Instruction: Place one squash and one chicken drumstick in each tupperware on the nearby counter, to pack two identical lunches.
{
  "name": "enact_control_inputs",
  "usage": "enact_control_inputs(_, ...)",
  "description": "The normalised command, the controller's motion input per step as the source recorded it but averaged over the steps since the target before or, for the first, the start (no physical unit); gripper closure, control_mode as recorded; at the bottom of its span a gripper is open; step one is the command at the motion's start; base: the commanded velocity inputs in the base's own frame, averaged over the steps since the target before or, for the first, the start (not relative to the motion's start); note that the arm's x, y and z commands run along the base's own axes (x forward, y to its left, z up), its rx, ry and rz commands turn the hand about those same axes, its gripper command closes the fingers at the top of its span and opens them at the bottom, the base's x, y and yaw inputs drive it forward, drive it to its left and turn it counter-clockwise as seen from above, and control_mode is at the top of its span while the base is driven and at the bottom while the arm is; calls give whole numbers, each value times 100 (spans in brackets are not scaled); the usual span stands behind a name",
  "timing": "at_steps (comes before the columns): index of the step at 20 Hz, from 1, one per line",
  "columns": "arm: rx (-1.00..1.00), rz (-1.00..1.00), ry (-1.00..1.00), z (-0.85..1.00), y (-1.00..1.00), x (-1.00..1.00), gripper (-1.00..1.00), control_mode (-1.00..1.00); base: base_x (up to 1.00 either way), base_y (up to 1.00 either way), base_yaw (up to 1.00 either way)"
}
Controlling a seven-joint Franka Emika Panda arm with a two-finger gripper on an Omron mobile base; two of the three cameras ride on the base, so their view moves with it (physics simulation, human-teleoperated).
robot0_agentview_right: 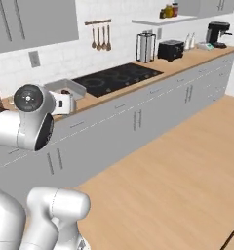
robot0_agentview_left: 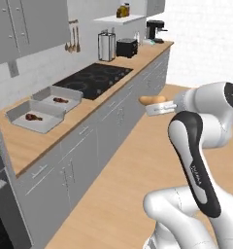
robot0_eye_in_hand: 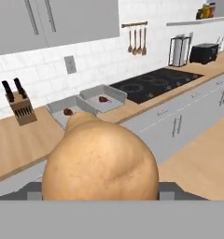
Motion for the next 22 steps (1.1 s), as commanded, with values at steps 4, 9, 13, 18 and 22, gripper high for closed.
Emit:
enact_control_inputs(4,0,0,0,0,0,0,100,100,100,24,24)
enact_control_inputs(9,0,0,0,0,0,0,100,100,100,18,52)
enact_control_inputs(13,0,0,0,0,0,0,100,100,100,1,70)
enact_control_inputs(18,0,0,0,0,0,0,100,100,100,-4,71)
enact_control_inputs(22,0,0,0,0,0,0,100,100,74,-3,56)
